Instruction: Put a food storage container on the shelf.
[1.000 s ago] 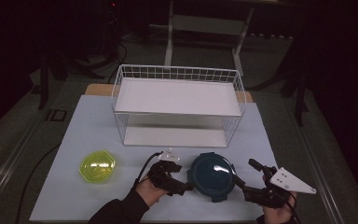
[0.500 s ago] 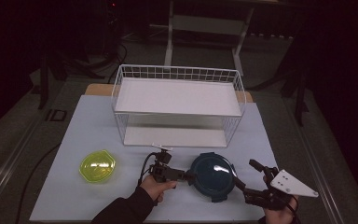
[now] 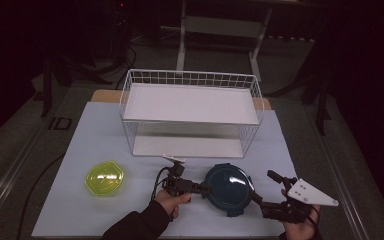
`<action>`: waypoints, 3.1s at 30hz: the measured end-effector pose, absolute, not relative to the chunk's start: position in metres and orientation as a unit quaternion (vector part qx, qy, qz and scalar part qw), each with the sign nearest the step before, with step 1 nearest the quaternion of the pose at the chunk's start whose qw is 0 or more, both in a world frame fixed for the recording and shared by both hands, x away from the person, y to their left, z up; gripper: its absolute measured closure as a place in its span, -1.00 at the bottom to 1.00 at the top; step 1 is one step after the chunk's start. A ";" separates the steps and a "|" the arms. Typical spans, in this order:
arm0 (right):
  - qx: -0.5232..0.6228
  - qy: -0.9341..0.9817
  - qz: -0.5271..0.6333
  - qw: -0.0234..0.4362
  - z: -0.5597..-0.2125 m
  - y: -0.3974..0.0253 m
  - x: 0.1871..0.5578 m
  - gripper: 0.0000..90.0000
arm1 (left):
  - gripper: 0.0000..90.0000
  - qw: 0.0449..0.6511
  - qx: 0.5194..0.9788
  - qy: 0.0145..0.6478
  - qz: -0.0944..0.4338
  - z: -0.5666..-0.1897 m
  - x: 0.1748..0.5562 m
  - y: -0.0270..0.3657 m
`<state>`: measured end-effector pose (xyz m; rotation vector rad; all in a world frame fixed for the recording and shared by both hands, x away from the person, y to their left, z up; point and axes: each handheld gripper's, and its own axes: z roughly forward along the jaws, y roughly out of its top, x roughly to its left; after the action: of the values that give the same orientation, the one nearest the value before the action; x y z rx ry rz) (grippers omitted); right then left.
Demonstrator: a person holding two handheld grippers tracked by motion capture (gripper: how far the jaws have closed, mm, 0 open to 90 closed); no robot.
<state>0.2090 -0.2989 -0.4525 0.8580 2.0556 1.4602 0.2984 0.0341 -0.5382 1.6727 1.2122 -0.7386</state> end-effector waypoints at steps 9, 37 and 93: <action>0.389 0.753 0.512 0.139 -0.462 -0.311 0.226 -0.68 | 0.13 0.465 0.703 0.461 -0.278 -0.531 0.293 0.033; 0.441 0.770 0.457 -0.054 -0.485 -0.328 0.252 0.23 | 0.24 0.482 0.753 0.378 -0.242 -0.521 0.280 0.033; 0.443 0.726 0.504 -0.152 -0.443 -0.293 0.282 0.26 | 0.27 0.529 0.719 0.414 -0.178 -0.439 0.289 0.082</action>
<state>0.2817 -0.2934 -0.4425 1.5427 2.5303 1.7583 0.2890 0.0820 -0.4394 1.7164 0.9882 -0.4259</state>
